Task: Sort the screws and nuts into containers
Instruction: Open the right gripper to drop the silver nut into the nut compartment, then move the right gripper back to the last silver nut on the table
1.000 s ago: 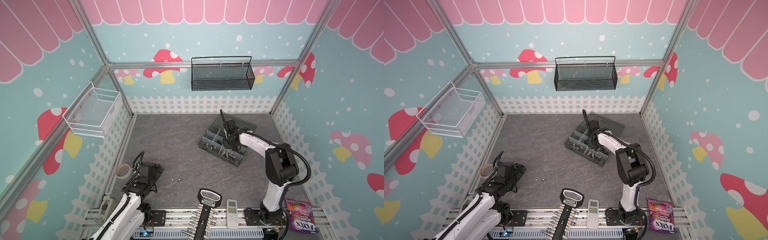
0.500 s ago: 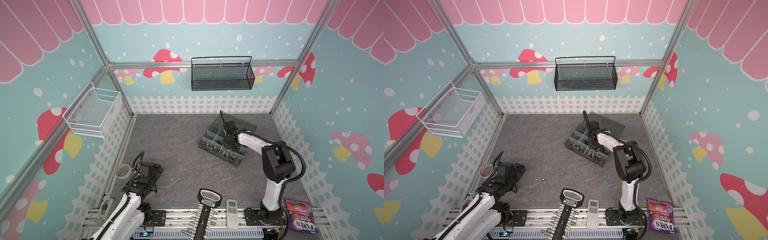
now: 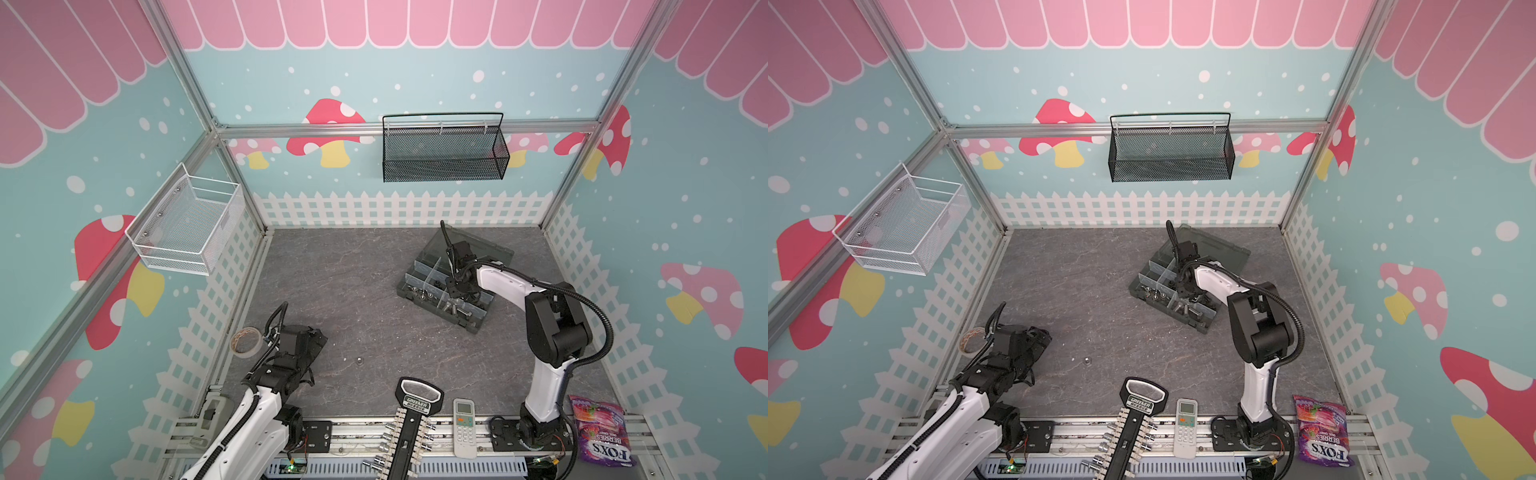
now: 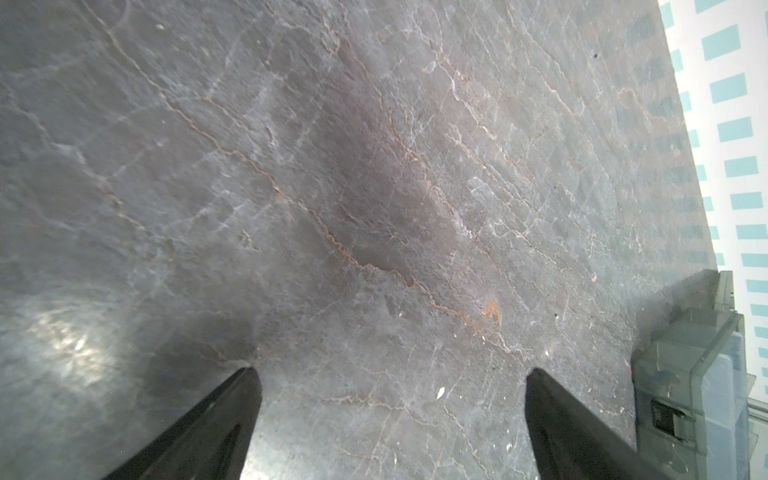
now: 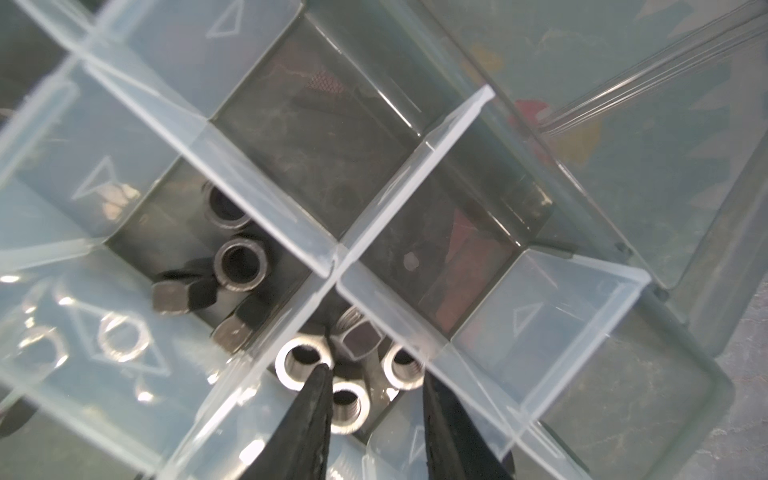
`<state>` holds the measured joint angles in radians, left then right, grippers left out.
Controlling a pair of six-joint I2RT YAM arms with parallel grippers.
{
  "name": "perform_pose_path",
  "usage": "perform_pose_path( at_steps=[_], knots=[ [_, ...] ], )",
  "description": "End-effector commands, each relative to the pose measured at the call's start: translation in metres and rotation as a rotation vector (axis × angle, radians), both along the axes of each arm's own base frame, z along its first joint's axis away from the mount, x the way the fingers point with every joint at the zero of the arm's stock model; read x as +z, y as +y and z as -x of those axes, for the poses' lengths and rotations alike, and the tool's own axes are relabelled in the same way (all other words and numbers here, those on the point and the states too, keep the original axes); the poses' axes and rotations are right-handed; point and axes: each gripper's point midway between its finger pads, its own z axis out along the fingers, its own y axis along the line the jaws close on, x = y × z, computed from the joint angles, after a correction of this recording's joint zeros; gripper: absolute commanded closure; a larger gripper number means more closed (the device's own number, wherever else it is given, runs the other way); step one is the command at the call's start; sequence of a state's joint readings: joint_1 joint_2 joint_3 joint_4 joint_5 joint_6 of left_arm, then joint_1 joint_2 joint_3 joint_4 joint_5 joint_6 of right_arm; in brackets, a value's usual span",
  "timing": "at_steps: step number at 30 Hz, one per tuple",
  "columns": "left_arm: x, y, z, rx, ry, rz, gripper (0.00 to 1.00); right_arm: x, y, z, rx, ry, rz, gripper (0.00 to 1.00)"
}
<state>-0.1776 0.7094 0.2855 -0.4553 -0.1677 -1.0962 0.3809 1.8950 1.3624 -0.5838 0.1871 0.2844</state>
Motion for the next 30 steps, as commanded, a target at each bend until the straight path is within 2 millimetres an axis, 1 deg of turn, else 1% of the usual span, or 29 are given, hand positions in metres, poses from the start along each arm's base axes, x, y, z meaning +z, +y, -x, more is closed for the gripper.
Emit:
perform_pose_path(
  at_steps=[1,6,11,15,18,25,30],
  knots=[
    [-0.001,0.004,0.003,0.029,0.004,0.007,0.0,0.038,0.008,0.005,0.03,-0.053,-0.05,0.6],
    [0.0,0.003,0.002,0.028,-0.001,0.009,0.0,0.072,0.022,0.014,0.068,-0.112,-0.125,0.57],
    [0.0,0.003,0.002,0.029,-0.001,0.01,0.0,0.103,0.053,0.03,0.142,-0.174,-0.167,0.54],
    [0.003,0.003,0.001,0.025,-0.006,0.011,0.0,0.115,0.082,0.048,0.207,-0.201,-0.176,0.51],
    [0.003,0.003,0.001,0.027,-0.008,0.012,0.0,0.115,0.102,0.061,0.246,-0.19,-0.181,0.5],
    [0.003,0.003,0.002,0.029,-0.007,0.011,0.0,0.1,0.146,0.095,0.33,-0.129,-0.203,0.46],
    [0.005,0.003,0.001,0.03,-0.012,0.011,0.0,0.089,0.177,0.117,0.413,-0.095,-0.199,0.36]
  ],
)
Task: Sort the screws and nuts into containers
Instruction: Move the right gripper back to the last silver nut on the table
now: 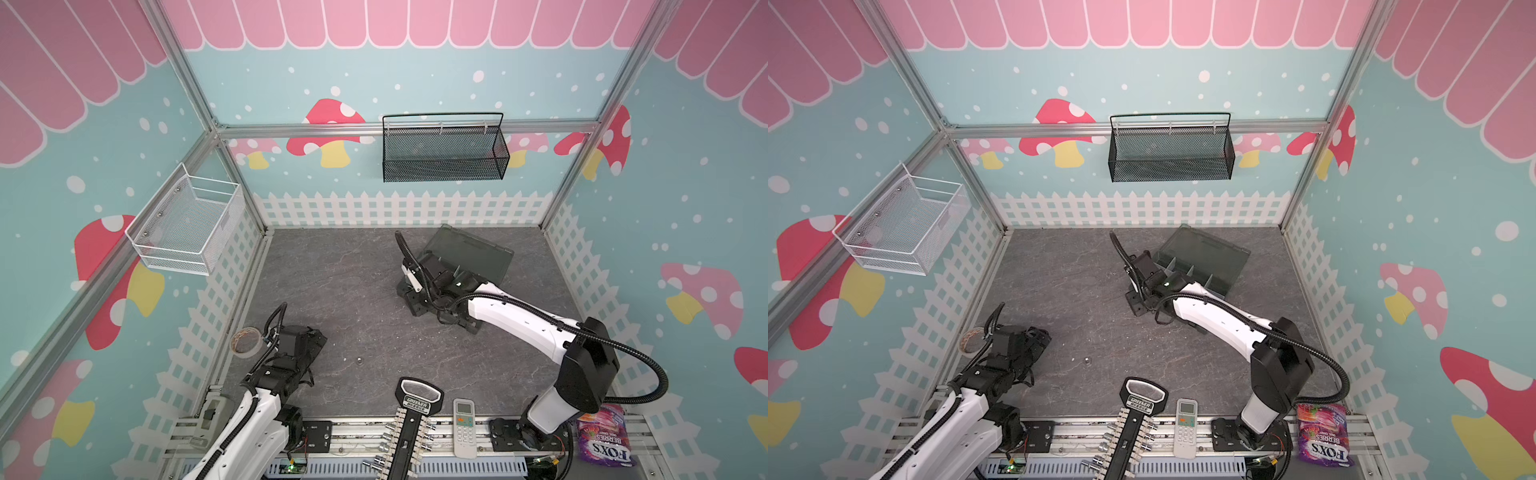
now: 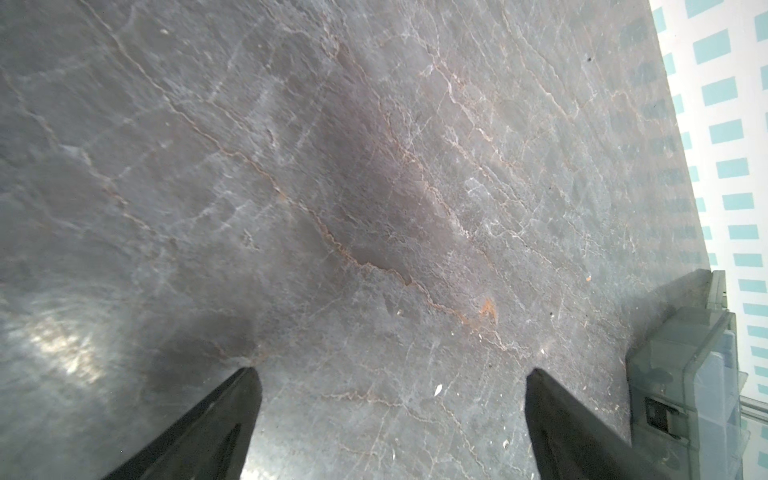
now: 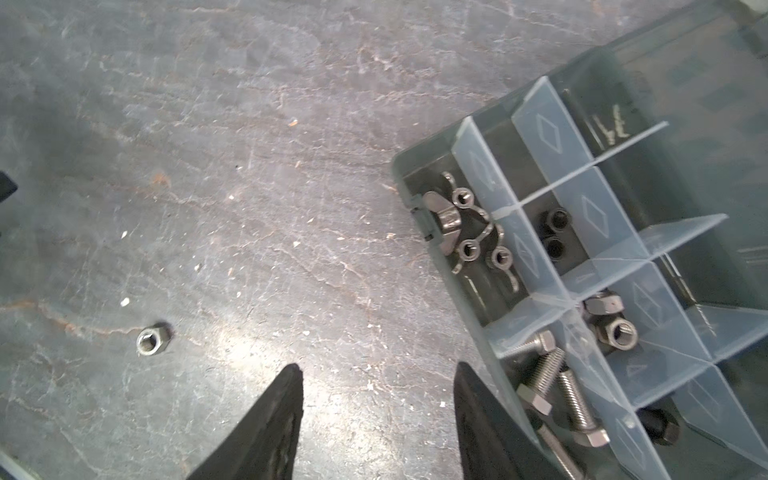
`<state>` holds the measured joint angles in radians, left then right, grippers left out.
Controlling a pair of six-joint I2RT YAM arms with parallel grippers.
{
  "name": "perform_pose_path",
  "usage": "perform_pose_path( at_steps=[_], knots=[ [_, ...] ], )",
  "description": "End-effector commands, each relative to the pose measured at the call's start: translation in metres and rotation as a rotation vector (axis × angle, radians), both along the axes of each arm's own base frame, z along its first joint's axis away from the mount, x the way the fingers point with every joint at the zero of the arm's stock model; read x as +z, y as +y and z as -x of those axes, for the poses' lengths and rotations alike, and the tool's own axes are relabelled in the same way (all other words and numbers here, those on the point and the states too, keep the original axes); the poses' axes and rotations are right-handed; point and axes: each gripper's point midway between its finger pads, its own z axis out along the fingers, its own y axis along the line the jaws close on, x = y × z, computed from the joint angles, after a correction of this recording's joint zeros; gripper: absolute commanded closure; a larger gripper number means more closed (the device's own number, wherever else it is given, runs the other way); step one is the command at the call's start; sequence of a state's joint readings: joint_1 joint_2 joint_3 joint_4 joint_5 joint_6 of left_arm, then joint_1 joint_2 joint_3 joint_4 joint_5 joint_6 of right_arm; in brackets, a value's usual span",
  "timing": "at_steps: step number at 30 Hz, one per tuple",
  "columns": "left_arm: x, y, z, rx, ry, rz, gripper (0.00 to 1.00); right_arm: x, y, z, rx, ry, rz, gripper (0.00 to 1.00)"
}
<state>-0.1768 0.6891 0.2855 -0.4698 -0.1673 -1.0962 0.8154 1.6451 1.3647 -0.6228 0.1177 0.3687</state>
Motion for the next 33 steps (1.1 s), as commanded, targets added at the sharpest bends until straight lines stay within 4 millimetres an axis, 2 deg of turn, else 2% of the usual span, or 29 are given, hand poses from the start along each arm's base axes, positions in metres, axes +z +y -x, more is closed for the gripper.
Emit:
perform_pose_path(
  at_steps=[1,6,14,15,16,17,23,33],
  knots=[
    [0.003,0.003,0.0,0.029,-0.004,0.01,0.0,-0.01,0.018,0.014,0.043,0.03,0.025,0.34],
    [0.004,0.003,-0.001,0.028,-0.005,0.011,0.0,-0.021,0.046,0.031,0.121,0.04,0.049,0.28],
    [0.004,0.003,-0.001,0.028,-0.004,0.012,0.0,-0.048,0.089,0.057,0.241,0.072,0.111,0.28],
    [0.004,0.003,-0.001,0.028,-0.006,0.012,0.0,-0.045,0.094,0.059,0.254,0.064,0.114,0.28],
    [0.004,0.002,-0.001,0.026,-0.007,0.014,0.0,-0.058,0.098,0.061,0.265,0.079,0.142,0.28],
    [0.004,0.002,-0.001,0.025,-0.005,0.014,0.0,-0.061,0.101,0.063,0.276,0.08,0.152,0.29],
    [0.002,0.003,0.0,0.028,-0.004,0.013,0.0,-0.075,0.121,0.072,0.335,0.098,0.168,0.3],
    [0.0,0.003,0.002,0.029,0.0,0.014,0.0,-0.093,0.137,0.074,0.375,0.124,0.178,0.33]
  ],
)
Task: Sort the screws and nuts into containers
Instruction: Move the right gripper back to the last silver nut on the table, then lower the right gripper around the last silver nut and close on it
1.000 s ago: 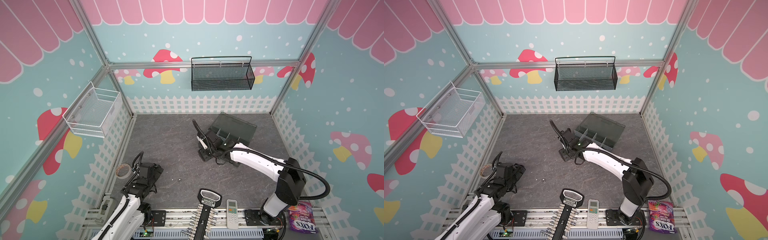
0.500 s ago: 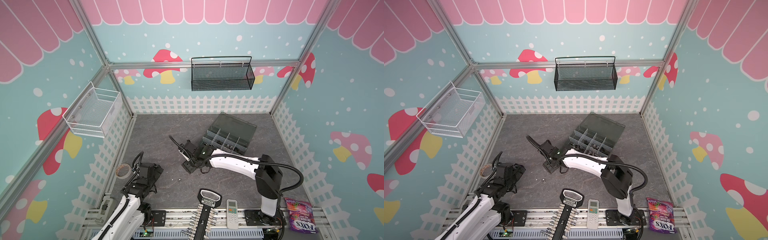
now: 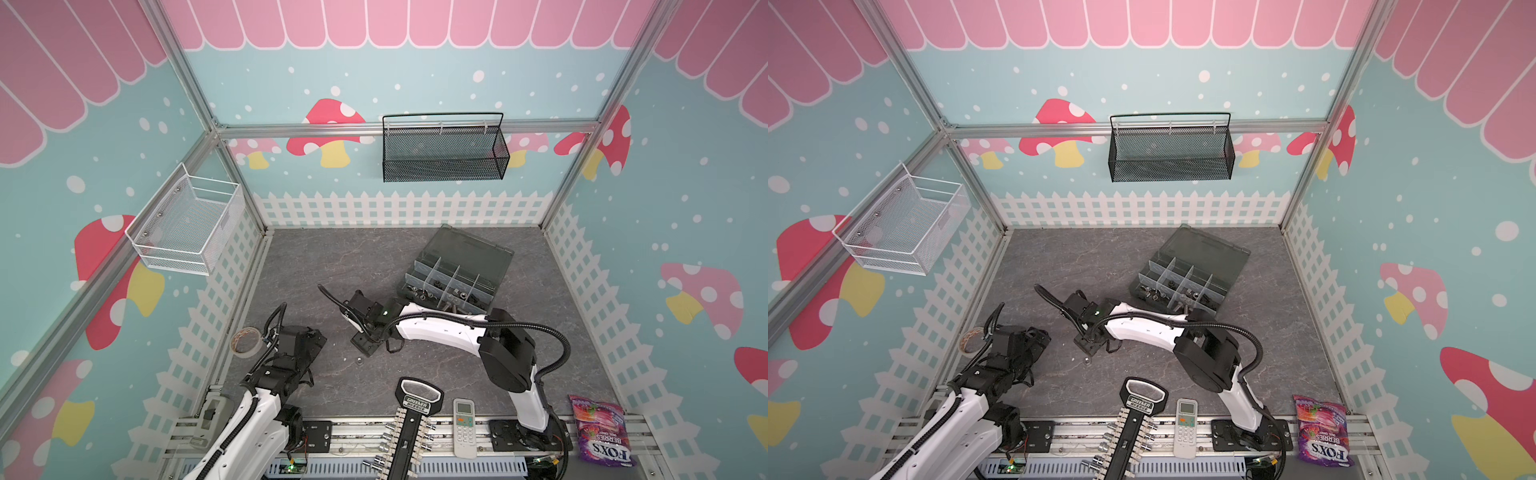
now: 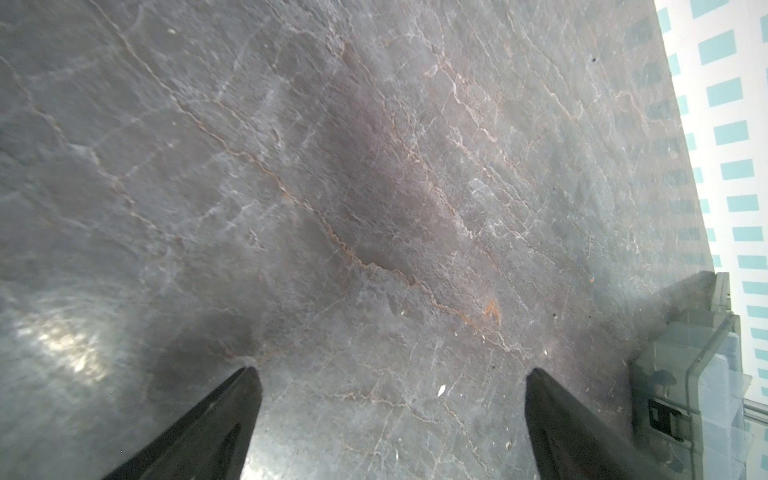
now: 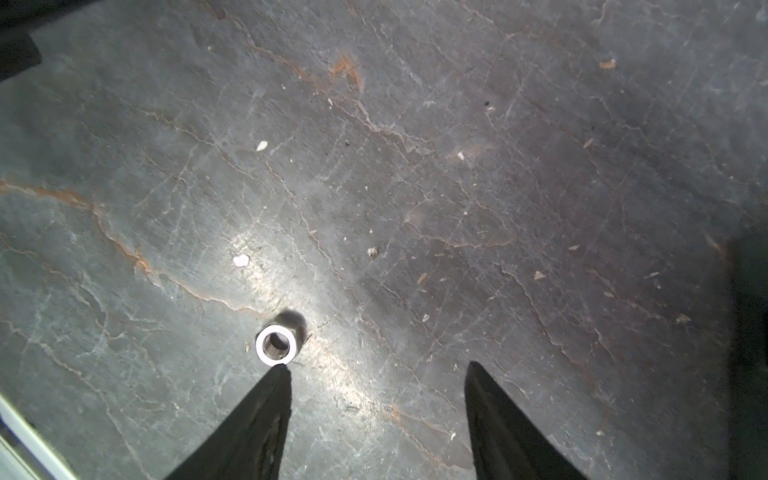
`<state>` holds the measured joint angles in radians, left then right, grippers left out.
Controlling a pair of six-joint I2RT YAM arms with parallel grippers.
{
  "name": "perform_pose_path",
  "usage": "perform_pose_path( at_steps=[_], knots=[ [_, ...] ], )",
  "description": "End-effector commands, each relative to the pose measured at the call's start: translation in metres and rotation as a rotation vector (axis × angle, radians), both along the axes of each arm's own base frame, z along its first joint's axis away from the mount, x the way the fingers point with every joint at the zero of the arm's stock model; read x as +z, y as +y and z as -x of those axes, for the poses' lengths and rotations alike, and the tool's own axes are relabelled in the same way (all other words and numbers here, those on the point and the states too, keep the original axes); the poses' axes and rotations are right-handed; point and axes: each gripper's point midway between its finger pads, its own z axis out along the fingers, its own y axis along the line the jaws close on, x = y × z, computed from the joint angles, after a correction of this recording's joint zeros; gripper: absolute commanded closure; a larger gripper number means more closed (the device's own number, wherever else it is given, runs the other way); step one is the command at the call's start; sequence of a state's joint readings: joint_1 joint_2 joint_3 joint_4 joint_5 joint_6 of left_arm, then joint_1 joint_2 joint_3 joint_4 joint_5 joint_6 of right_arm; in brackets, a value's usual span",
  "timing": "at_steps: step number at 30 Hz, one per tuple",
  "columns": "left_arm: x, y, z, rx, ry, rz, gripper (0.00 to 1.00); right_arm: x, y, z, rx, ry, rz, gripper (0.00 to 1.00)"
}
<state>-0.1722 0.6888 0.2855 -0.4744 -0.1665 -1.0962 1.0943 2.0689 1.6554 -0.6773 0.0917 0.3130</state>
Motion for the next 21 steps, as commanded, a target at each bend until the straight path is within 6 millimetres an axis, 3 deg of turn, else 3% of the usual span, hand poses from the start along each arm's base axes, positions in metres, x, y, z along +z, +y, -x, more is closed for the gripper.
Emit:
perform_pose_path(
  at_steps=[1,10,21],
  knots=[
    [0.0,0.002,0.001,0.025,-0.003,0.013,0.0,-0.007,0.007,0.006,0.039,0.018,0.018,0.34],
    [-0.002,0.002,0.003,0.028,0.0,0.018,0.0,-0.017,0.014,0.009,0.059,0.048,0.015,0.36],
    [-0.005,0.004,0.004,0.034,0.006,0.009,0.0,-0.029,0.025,0.038,0.155,0.086,0.029,0.39]
  ],
)
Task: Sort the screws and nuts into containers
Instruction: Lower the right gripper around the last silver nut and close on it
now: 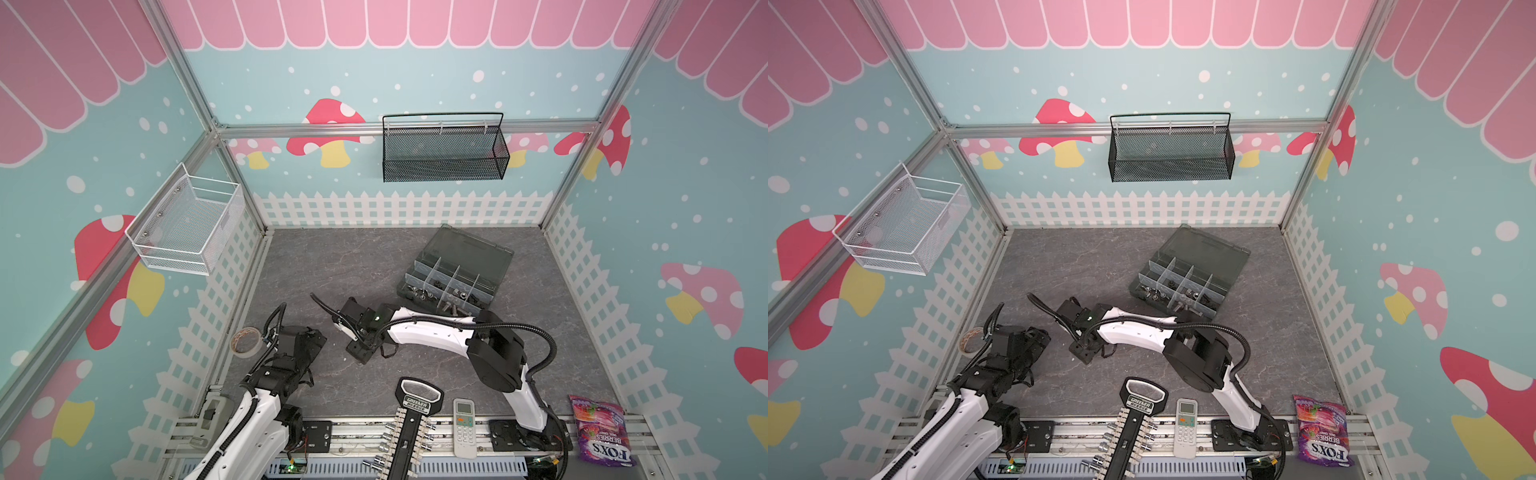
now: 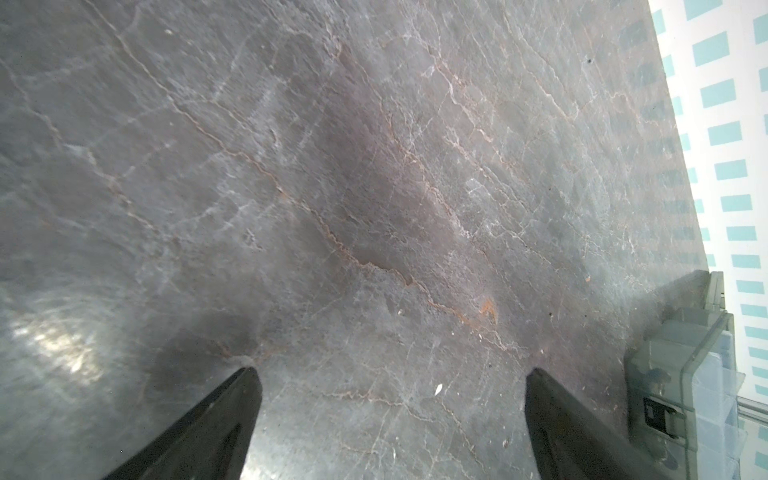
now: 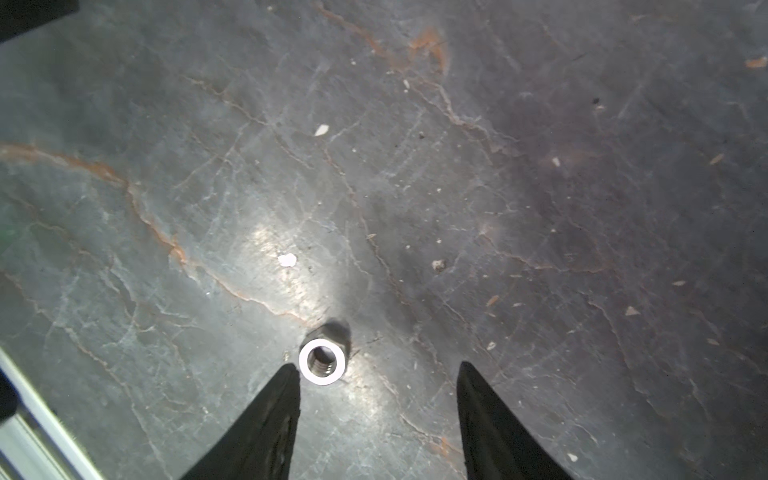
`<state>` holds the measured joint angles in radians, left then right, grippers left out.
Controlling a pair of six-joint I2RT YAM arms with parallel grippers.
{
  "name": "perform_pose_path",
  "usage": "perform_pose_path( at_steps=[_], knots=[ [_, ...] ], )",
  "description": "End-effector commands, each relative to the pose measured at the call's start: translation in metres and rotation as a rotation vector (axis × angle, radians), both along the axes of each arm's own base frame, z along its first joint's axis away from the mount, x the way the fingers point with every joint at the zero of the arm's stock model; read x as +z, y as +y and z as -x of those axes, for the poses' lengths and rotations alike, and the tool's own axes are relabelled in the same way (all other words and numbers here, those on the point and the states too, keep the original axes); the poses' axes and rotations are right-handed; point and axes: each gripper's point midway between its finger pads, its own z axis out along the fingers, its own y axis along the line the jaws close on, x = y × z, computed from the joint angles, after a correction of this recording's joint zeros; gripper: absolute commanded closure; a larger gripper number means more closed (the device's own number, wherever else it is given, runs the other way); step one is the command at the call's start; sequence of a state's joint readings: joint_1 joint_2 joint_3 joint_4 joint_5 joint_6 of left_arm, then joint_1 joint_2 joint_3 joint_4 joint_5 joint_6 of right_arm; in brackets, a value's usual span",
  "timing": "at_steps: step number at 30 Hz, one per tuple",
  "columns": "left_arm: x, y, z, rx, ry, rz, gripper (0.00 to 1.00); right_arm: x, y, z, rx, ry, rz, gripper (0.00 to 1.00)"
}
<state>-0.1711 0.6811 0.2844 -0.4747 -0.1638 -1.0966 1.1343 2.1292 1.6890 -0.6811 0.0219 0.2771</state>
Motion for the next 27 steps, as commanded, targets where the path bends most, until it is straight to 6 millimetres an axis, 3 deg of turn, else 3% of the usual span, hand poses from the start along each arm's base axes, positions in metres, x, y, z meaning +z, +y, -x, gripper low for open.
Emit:
perform_pose_path(
  at_steps=[1,16,27],
  knots=[
    [-0.006,0.004,0.005,0.034,0.012,0.006,0.0,-0.014,0.006,0.014,0.059,0.031,0.026,0.4],
    [-0.008,0.005,0.007,0.038,0.012,0.013,0.0,-0.046,0.003,0.024,0.074,0.079,0.086,0.53],
    [-0.008,0.005,0.007,0.041,0.01,0.015,0.0,-0.06,-0.019,0.023,0.035,0.066,0.175,0.69]
  ],
)
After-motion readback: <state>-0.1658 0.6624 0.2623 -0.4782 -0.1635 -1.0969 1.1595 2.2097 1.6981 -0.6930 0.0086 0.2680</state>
